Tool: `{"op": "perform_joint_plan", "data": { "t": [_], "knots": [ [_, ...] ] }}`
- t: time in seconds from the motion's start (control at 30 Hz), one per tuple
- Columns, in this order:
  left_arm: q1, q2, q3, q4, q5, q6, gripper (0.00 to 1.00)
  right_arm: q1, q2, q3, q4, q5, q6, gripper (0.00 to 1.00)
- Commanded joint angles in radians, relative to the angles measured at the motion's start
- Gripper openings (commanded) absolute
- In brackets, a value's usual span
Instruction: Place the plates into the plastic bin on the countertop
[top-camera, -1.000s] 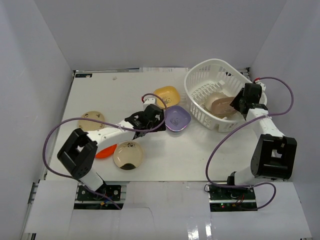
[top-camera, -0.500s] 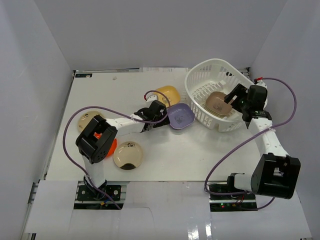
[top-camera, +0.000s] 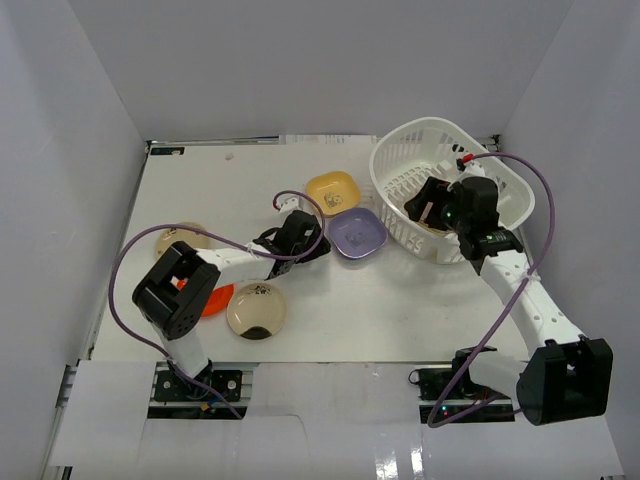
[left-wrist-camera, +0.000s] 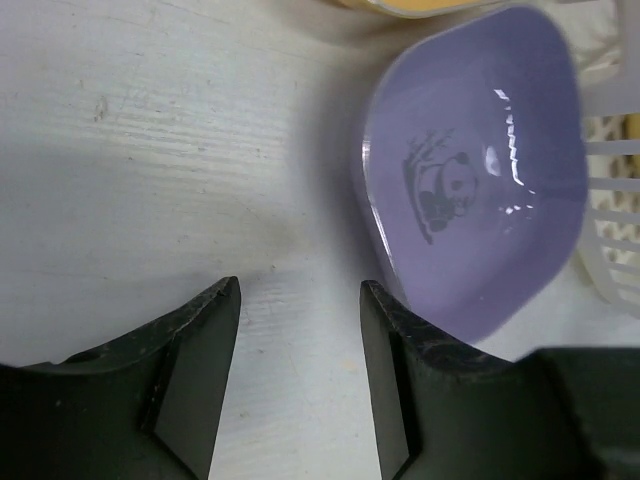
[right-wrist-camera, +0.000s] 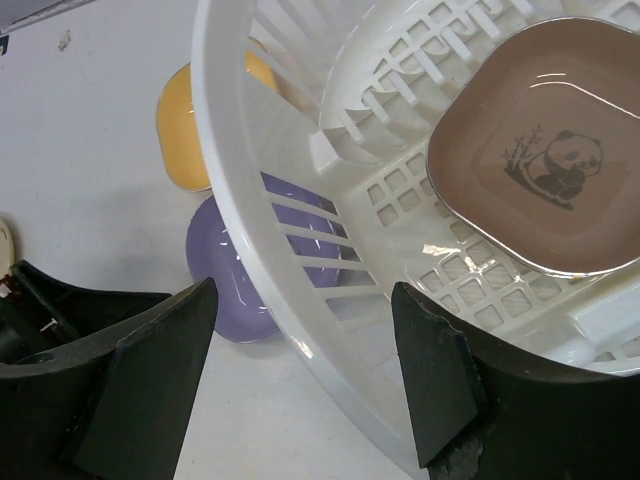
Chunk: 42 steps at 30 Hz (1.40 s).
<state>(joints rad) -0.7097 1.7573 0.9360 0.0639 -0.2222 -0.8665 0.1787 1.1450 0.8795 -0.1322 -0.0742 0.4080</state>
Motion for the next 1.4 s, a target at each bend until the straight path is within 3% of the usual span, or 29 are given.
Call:
{"op": "perform_joint_plan", "data": {
  "t": [0.0,0.13,0.3,0.4,0.5,0.53,0.57,0.67,0.77,0.9,1.1,1.17,1.23,1.27,1.3,1.33,1.37],
  "knots": [
    [0.003,-0.117,-0.023,0.099,0.035,-0.034,0.64,0.033,-0.024,-0.001,-0.004,0.025,-0.025,0.76],
    [0.001,-0.104,0.0,0.099,0.058,-0.04,0.76,0.057,-0.031,-0.002,-0.001,0.024,-0.024,0.76],
    [0.003,0.037,0.115,0.041,0.073,-0.036,0.77,0.085,-0.042,-0.008,0.006,0.025,-0.028,0.76],
    [0.003,0.131,0.202,-0.015,0.05,-0.016,0.69,0.1,-0.044,-0.013,0.008,0.024,-0.029,0.75],
    [0.003,0.169,0.242,-0.045,0.024,-0.003,0.51,0.116,-0.051,-0.014,0.006,0.019,-0.029,0.75],
    [0.001,0.175,0.242,-0.052,0.017,-0.005,0.42,0.12,-0.054,-0.013,0.003,0.016,-0.032,0.75],
    [0.003,0.168,0.238,-0.053,0.012,-0.003,0.25,0.125,-0.06,-0.011,0.0,0.013,-0.034,0.75],
    [0.003,0.105,0.187,-0.053,-0.005,0.004,0.06,0.16,-0.073,0.003,-0.02,0.005,-0.046,0.75],
    [0.003,-0.01,0.1,-0.055,-0.008,0.018,0.0,0.214,-0.07,0.013,-0.052,0.008,-0.075,0.78],
    [0.003,-0.197,-0.023,-0.046,0.023,0.032,0.0,0.295,-0.022,0.036,-0.116,0.047,-0.123,0.9],
    [0.0,-0.398,-0.121,-0.006,0.101,0.04,0.0,0.441,0.076,0.085,-0.15,0.129,-0.129,0.88],
    [0.0,-0.426,-0.138,0.02,0.119,0.049,0.0,0.447,0.096,0.093,-0.139,0.129,-0.12,0.81],
    [0.0,-0.446,-0.141,0.028,0.127,0.058,0.0,0.449,0.105,0.113,-0.133,0.155,-0.098,0.44],
    [0.0,-0.444,-0.134,0.022,0.124,0.063,0.06,0.449,0.104,0.119,-0.127,0.165,-0.091,0.28],
    [0.0,-0.44,-0.129,0.017,0.121,0.076,0.13,0.449,0.101,0.133,-0.116,0.203,-0.083,0.08],
    [0.004,-0.432,-0.123,0.008,0.115,0.086,0.24,0.449,0.087,0.141,-0.107,0.227,-0.066,0.08],
    [0.009,-0.426,-0.097,-0.004,0.087,0.093,0.47,0.447,0.078,0.148,-0.096,0.244,-0.064,0.08]
  ]
}}
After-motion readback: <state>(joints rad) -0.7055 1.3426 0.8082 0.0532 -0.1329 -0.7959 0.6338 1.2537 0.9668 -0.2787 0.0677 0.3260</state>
